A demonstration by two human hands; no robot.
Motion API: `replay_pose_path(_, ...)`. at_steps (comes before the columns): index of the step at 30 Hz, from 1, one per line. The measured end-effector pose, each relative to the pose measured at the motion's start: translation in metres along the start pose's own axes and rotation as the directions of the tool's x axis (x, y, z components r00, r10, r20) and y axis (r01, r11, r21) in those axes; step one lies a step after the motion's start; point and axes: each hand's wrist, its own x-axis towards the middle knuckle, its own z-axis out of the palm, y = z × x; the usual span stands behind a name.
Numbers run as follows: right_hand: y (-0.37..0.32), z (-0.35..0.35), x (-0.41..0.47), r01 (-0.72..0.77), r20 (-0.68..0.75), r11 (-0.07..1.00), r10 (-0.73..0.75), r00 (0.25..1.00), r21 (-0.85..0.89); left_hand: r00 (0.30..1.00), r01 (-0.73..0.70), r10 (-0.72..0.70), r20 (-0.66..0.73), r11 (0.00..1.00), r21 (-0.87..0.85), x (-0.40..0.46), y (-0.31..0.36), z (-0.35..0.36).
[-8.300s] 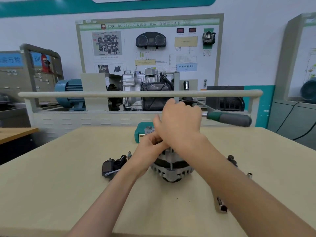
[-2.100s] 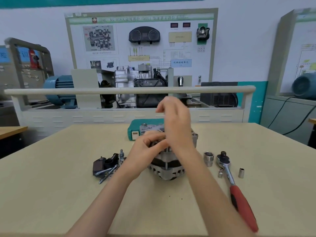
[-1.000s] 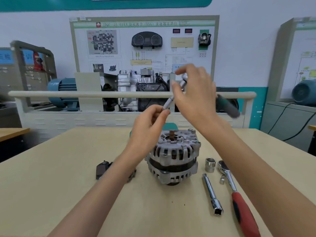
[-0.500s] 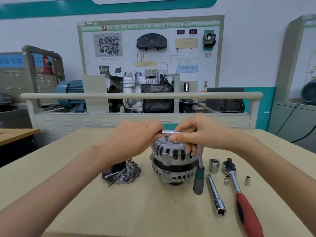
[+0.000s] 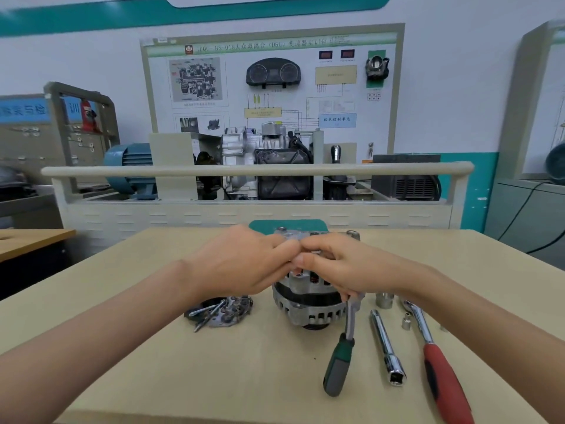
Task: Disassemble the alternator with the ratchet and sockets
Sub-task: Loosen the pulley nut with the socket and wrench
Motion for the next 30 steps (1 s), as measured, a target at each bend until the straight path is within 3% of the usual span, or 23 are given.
replay_pose_path(10, -0.004, 0.002, 0.000, -0.010, 0.008, 1.000, 0.010, 1.000, 0.020, 0.998, -0.024, 0.025, -0.050, 1.000, 0.015, -0.003, -0.003, 0.000)
replay_pose_path(14, -0.003, 0.001, -0.004, -0.033, -0.028, 0.998, 0.034, 0.999, 0.061, 1.000, 0.008, -0.008, 0.004, 1.000, 0.023, -0.008, -0.008, -0.004)
replay_pose_path(16, -0.006, 0.000, -0.005, -0.046, -0.021, 0.999, 0.047, 0.999, 0.029, 0.998, 0.015, -0.020, 0.052, 0.994, 0.107, -0.010, -0.009, -0.008)
replay_pose_path(21, -0.016, 0.007, 0.002, -0.041, -0.008, 0.951, 0.041, 0.999, -0.307, 0.997, -0.021, 0.007, 0.071, 0.980, 0.196, -0.011, -0.015, -0.016)
replay_pose_path(25, -0.011, 0.015, 0.003, -0.029, -0.055, 0.843, -0.001, 0.998, -0.538, 0.992, 0.126, -0.126, -0.006, 0.983, 0.137, -0.023, -0.005, -0.002)
replay_pose_path(28, -0.004, 0.014, 0.006, -0.042, -0.071, 0.777, -0.003, 0.997, -0.628, 0.970, 0.243, -0.243, -0.010, 0.967, 0.080, -0.027, 0.005, 0.013)
replay_pose_path(30, -0.005, 0.016, 0.010, -0.030, -0.057, 0.770, -0.009, 0.998, -0.637, 0.983, 0.183, -0.182, -0.021, 0.968, 0.172, -0.028, -0.001, 0.007)
